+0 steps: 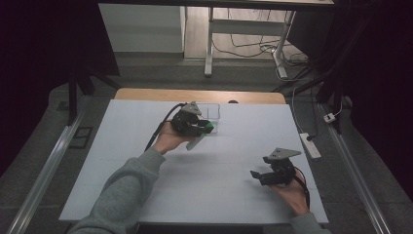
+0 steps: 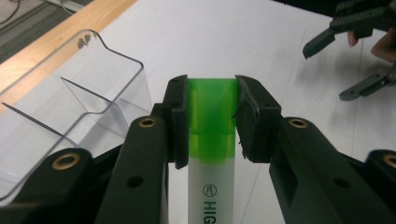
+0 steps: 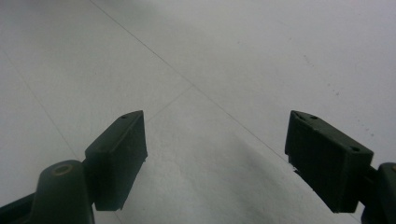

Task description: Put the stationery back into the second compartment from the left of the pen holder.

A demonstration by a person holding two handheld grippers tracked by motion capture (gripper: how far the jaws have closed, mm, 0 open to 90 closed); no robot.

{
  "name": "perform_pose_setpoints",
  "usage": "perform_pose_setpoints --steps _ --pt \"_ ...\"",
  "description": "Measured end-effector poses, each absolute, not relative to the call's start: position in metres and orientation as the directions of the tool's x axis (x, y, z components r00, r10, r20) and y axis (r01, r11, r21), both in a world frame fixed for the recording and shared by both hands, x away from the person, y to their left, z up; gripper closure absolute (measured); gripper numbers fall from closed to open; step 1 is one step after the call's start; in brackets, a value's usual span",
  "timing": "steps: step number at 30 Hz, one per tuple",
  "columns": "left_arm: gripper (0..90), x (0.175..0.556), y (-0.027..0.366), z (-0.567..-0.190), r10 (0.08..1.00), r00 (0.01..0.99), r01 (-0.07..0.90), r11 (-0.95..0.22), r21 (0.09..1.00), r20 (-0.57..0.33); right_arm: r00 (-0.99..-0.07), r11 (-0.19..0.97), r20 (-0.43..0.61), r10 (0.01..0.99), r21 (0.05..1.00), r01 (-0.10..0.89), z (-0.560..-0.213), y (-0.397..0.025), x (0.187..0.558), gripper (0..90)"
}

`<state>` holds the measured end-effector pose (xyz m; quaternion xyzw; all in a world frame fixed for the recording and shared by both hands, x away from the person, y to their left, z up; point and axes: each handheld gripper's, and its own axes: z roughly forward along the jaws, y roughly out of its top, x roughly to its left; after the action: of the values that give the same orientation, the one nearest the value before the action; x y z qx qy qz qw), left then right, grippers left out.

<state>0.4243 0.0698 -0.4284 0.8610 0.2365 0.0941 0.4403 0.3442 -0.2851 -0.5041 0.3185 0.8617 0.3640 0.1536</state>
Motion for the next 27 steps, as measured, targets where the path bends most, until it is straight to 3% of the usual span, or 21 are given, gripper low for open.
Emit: perform_pose_setpoints --steps 27 --pt "66.5 0.445 0.073 -0.404 0.521 0.852 0.307 -0.413 0.858 -0.054 -0.747 0.533 -0.033 0.664 0.722 0.441 -0.505 -0.285 0.345 20.4"
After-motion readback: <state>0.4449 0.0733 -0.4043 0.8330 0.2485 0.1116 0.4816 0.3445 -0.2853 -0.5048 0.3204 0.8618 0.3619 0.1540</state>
